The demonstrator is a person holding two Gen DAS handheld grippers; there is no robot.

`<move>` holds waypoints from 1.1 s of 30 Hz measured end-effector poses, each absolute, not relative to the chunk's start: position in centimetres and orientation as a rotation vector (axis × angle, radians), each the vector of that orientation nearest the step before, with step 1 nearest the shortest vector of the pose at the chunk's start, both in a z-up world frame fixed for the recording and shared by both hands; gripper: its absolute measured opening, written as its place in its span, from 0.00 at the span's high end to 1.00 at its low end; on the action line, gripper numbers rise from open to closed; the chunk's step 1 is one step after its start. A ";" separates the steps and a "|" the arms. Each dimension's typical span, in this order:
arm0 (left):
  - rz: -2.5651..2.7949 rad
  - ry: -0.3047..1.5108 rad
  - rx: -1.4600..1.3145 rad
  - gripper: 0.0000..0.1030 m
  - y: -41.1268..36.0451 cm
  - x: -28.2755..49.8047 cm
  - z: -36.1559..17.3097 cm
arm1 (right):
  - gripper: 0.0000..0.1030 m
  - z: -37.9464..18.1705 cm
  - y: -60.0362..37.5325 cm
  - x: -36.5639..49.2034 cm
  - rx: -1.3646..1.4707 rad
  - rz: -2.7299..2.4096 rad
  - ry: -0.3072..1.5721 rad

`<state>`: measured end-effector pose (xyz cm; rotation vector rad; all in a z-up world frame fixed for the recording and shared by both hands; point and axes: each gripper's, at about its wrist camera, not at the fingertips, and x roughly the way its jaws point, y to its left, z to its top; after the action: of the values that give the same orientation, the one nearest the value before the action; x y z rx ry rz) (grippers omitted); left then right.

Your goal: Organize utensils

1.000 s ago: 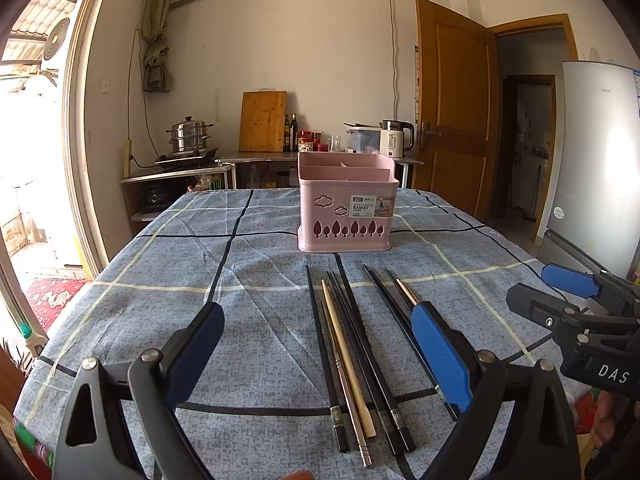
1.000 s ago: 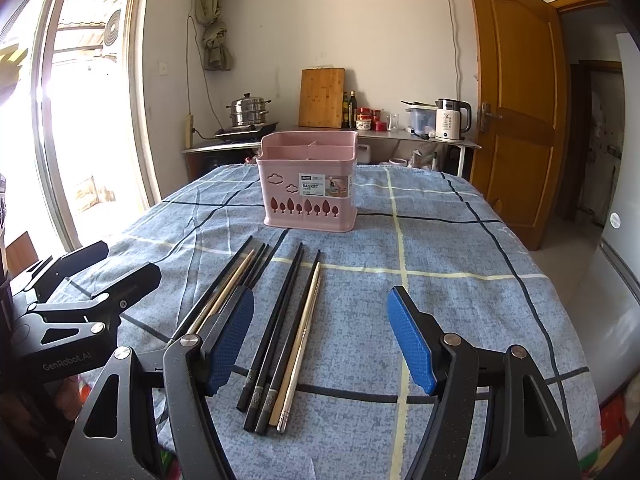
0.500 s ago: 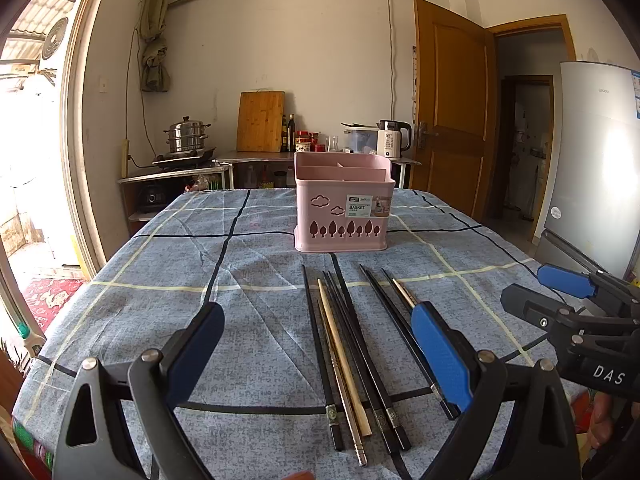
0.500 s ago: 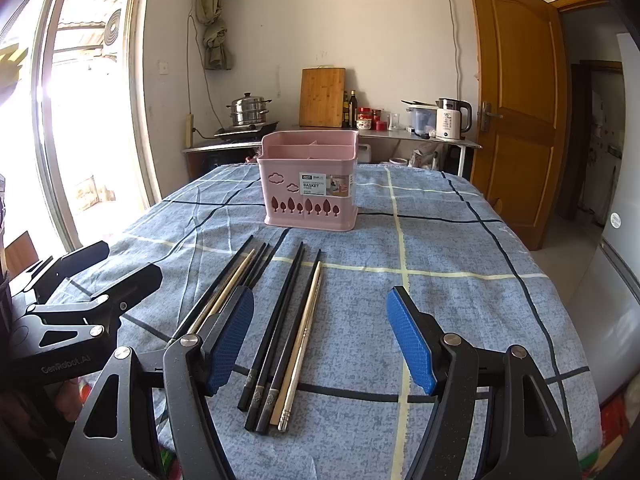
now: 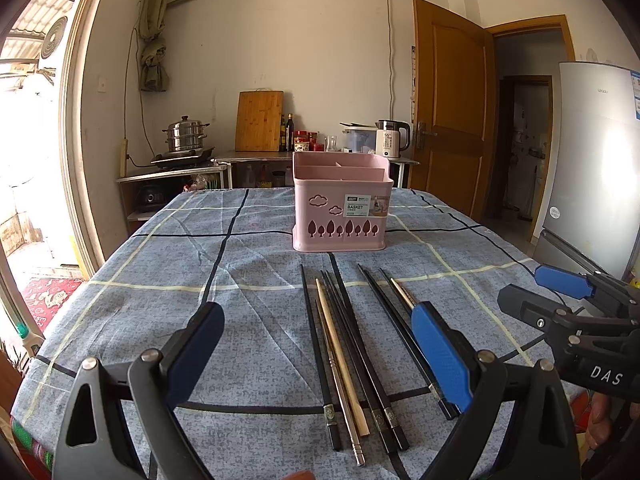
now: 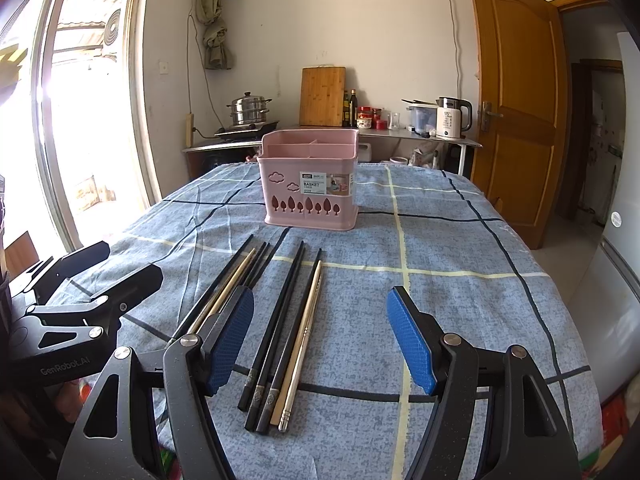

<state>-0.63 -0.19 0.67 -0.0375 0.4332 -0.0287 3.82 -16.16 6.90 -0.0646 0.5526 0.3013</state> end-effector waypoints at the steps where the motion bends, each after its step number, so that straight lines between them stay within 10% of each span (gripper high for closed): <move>1: -0.029 0.433 -0.037 0.06 -0.2 -0.6 0.7 | 0.33 6.9 -16.2 3.8 -0.065 0.301 0.552; 33: -0.059 0.509 -0.022 0.06 0.5 1.9 0.0 | 0.33 6.4 -15.9 5.5 -0.065 0.321 0.591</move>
<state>1.88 0.51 -0.02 -0.0218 0.5091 -0.0586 5.51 -15.87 6.37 -0.0647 0.5914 0.3215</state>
